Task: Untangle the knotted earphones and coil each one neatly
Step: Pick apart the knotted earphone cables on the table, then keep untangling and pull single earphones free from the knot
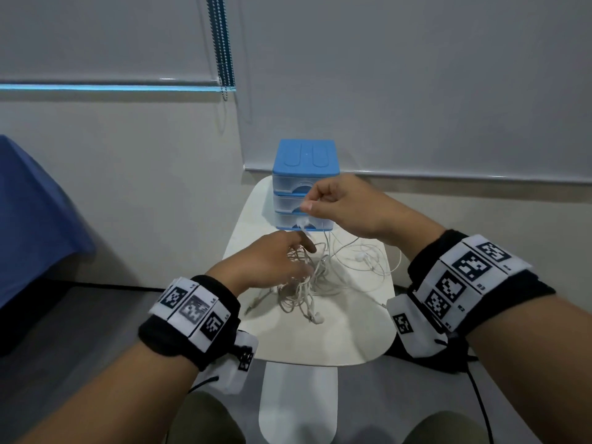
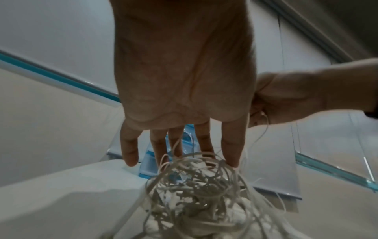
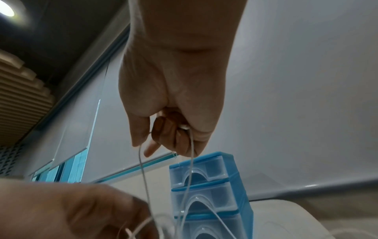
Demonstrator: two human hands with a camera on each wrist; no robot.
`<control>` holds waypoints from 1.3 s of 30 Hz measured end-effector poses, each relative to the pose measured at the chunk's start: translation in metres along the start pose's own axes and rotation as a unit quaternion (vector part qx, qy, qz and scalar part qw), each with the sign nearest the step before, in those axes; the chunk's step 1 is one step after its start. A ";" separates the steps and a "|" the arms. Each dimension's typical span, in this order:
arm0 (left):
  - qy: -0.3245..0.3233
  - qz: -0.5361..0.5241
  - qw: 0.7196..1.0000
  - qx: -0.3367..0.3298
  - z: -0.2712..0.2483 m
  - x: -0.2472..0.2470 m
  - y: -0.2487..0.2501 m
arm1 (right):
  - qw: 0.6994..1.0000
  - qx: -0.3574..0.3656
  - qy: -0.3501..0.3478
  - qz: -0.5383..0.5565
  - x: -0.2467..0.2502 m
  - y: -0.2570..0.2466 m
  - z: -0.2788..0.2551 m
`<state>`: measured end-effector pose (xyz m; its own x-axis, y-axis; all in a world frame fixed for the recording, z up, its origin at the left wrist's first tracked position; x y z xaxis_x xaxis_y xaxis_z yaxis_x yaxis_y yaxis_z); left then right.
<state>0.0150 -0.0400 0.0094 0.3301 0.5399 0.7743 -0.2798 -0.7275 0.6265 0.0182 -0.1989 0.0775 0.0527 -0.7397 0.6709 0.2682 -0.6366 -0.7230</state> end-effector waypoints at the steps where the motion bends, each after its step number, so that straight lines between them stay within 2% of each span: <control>1: 0.011 0.007 1.000 0.000 0.001 0.000 -0.001 | 1.000 -0.001 -0.007 -0.003 0.002 -0.003 0.000; 3: 0.026 0.035 0.999 0.016 0.005 0.001 -0.007 | 0.999 0.001 -0.027 -0.028 0.009 -0.007 0.000; 5: 0.027 0.090 0.994 0.049 0.007 0.003 -0.015 | 0.993 -0.001 -0.046 -0.105 0.018 -0.007 0.000; 9: 0.035 0.166 0.981 0.089 0.005 0.009 -0.020 | 0.946 -0.031 -0.083 -0.311 0.025 0.005 0.001; 12: 0.041 0.175 0.979 0.095 0.004 0.010 -0.019 | 0.916 -0.082 -0.122 -0.374 0.021 0.024 -0.002; 14: 0.042 0.174 0.979 0.097 0.003 0.011 -0.019 | 0.904 -0.095 -0.140 -0.393 0.018 0.034 -0.005; 17: 0.040 0.167 0.981 0.090 0.000 0.014 -0.017 | 0.905 -0.096 -0.158 -0.384 0.014 0.042 -0.007; 21: 0.010 0.137 0.989 0.055 0.000 0.008 -0.009 | 0.945 -0.062 -0.129 -0.293 0.002 0.039 0.000; 23: -0.009 0.126 0.991 0.041 0.002 0.004 -0.007 | 0.952 -0.059 -0.136 -0.269 -0.014 0.042 0.001; 25: -0.007 0.140 0.989 0.041 0.003 0.003 -0.006 | 0.939 -0.075 -0.156 -0.299 -0.031 0.053 0.000; 30: 0.024 0.200 0.973 0.111 0.003 0.014 -0.017 | 0.864 -0.139 -0.223 -0.430 -0.040 0.080 -0.005; 32: 0.018 0.193 0.973 0.123 0.002 0.016 -0.021 | 0.856 -0.152 -0.214 -0.445 -0.031 0.079 -0.004; 35: 0.005 0.194 0.973 0.123 0.003 0.015 -0.021 | 0.870 -0.153 -0.168 -0.437 -0.014 0.074 0.000; 39: -0.001 0.195 0.971 0.135 0.008 0.014 -0.024 | 0.876 -0.138 -0.055 -0.459 0.011 0.056 -0.002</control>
<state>0.0333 -0.0182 0.0041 0.2472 0.1999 0.9481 -0.1382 -0.9612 0.2387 0.0314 -0.2433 0.0443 0.0336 0.1268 0.9914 0.0049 -0.9919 0.1267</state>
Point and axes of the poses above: each hand's wrist, its own z-axis towards the middle knuckle, its own x-axis out of the back of the hand, y = z × x, the point moved 4 cm from there along z, towards the middle knuckle, and after that the axes turned 2 degrees about y, right-handed, at the moved point
